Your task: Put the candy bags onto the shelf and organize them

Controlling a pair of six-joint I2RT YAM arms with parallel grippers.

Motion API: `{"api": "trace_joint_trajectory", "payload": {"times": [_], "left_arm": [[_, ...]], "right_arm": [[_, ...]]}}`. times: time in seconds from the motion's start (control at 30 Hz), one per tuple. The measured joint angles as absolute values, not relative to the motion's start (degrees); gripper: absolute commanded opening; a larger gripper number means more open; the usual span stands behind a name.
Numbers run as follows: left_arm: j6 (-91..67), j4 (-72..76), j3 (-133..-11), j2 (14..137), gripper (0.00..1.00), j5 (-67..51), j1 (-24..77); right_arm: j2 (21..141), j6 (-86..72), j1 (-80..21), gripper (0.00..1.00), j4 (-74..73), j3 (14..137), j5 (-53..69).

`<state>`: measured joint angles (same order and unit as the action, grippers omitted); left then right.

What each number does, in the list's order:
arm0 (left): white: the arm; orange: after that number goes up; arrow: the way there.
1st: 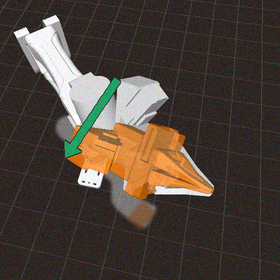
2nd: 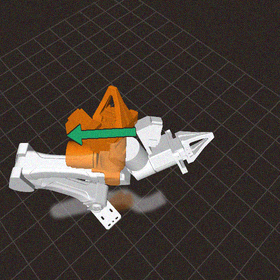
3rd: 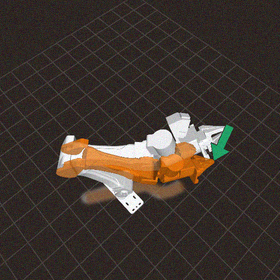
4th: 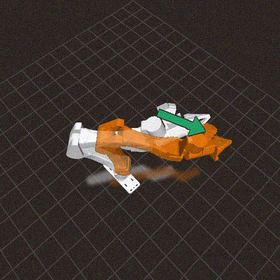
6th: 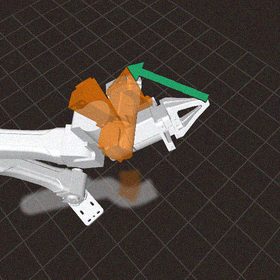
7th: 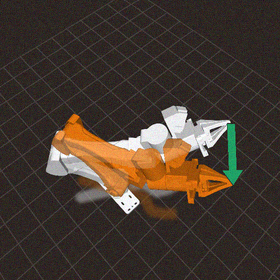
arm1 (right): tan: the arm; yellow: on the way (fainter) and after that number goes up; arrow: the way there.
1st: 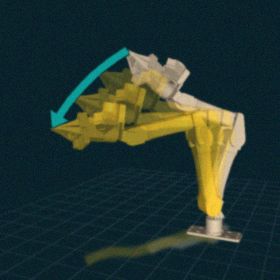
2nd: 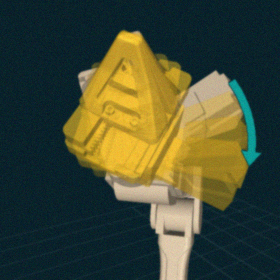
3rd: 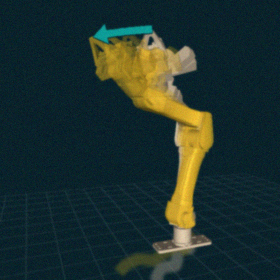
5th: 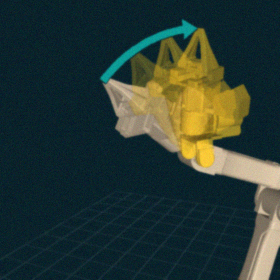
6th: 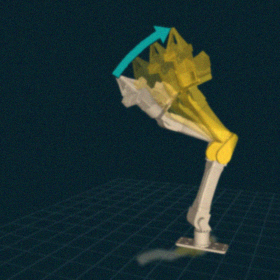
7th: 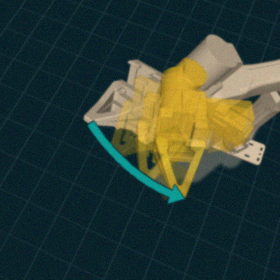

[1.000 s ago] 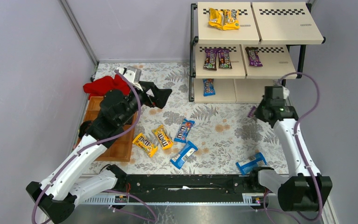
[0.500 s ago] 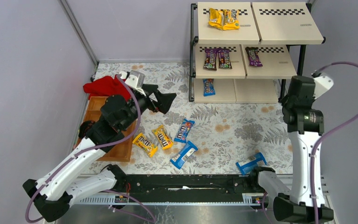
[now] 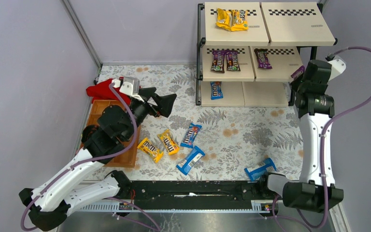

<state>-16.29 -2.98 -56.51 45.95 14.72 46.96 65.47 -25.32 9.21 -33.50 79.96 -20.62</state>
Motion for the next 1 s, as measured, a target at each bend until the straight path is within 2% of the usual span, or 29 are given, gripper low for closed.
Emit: {"api": "trace_joint_trajectory", "payload": {"times": [0.5,1.0], "left_arm": [[-16.08,-2.92,-55.77,46.26,0.99,15.94,47.03],[-14.76,-2.92,-55.77,47.40,0.99,17.41,47.03]], "right_arm": [[75.13,-36.93,17.91,0.00,-15.75,72.95,-2.92],[87.02,-47.44,19.18,0.00,0.27,71.40,7.70]]}}
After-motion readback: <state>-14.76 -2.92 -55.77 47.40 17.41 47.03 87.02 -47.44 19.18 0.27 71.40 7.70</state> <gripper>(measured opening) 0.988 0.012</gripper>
